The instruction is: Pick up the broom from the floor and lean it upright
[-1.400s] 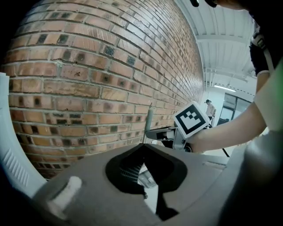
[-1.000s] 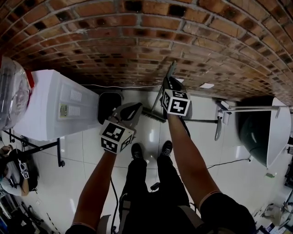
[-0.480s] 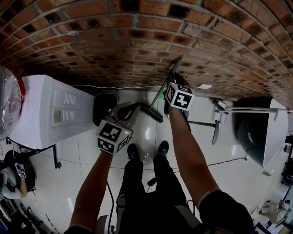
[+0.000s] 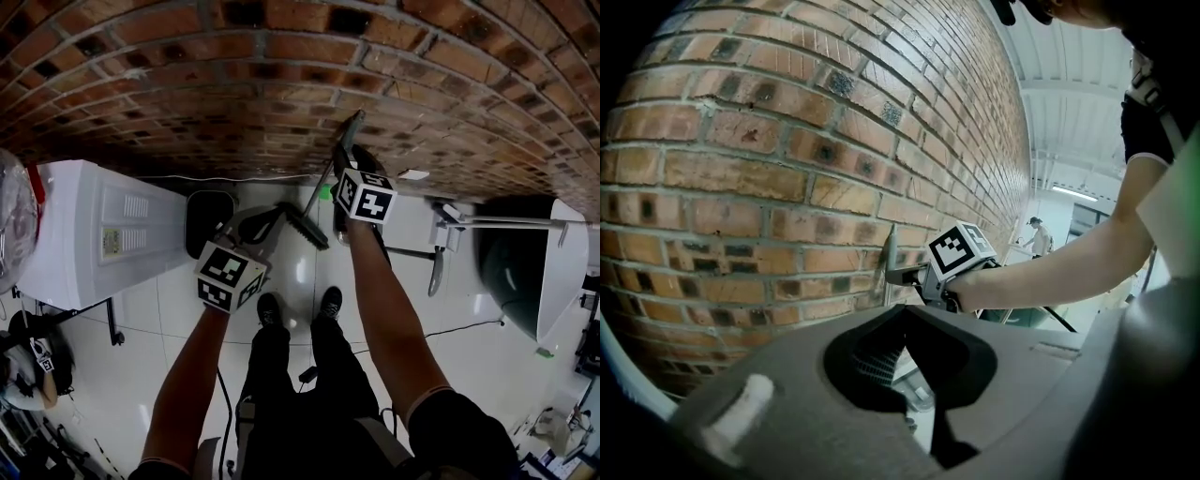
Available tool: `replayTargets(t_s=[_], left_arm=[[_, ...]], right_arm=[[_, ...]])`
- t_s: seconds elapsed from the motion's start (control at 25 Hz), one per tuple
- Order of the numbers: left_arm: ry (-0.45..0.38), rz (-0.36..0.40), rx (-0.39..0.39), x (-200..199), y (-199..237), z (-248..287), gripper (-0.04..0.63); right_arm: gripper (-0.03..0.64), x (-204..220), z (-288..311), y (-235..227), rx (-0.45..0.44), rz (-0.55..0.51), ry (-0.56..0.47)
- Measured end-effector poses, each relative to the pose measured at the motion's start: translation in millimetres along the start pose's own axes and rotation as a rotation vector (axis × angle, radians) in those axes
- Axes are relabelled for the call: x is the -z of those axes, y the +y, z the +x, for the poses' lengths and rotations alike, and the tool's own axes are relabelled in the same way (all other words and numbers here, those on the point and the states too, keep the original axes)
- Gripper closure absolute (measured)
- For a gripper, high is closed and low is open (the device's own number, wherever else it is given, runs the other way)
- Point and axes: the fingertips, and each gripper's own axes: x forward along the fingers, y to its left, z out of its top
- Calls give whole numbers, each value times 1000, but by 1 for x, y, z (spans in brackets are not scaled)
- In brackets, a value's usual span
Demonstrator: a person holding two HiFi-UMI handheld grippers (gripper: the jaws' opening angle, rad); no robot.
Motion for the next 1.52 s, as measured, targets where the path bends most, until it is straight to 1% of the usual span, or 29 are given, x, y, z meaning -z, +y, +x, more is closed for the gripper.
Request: replayTargets(t_s=[0.08, 0.12, 0.32, 0.48, 0.52, 0.6, 0.68, 0.72, 0.76, 1.0, 1.12, 1.2, 1.36, 1.52], left_arm=[[-1, -2, -3, -2, 1, 1, 595], [0, -3, -4, -2, 1, 2, 595], [-5, 1, -13, -11, -1, 2, 595], [-20, 10, -15, -24, -8, -1, 595], [-27, 12, -15, -30, -11, -3, 595], [-48, 15, -13, -44, -20, -7, 595], [-67, 22, -7, -60, -34, -11, 595], [-75, 29, -4, -68, -42, -14, 595], [-81, 35, -3, -76, -49, -16, 595], [-155, 30, -4, -120, -89, -37, 595], [-158, 25, 7, -127, -110, -48, 595], [-160, 17, 10, -130, -123, -56, 595], [-160, 46, 22, -136, -147, -65, 595], [-177, 62, 17, -145, -162, -74, 595]], right_arm=[[433, -2, -5, 1, -17, -3, -7], [431, -3, -8, 1, -22, -1, -9], [431, -5, -23, 3, -51, -2, -15], [436, -17, -58, 12, -98, -15, -58], [445, -22, -70, 15, -113, -22, -75], [489, -35, -98, 22, -146, -44, -115], [575, -50, -130, 29, -178, -76, -160], [604, -59, -146, 32, -194, -92, -181], [611, -67, -162, 35, -212, -104, -199], [611, -106, -237, 64, -351, -174, -267], [611, -110, -267, 82, -423, -221, -274], [611, -109, -284, 90, -461, -233, -277], [611, -112, -311, 96, -510, -234, -301], [611, -114, -334, 95, -529, -231, -320]])
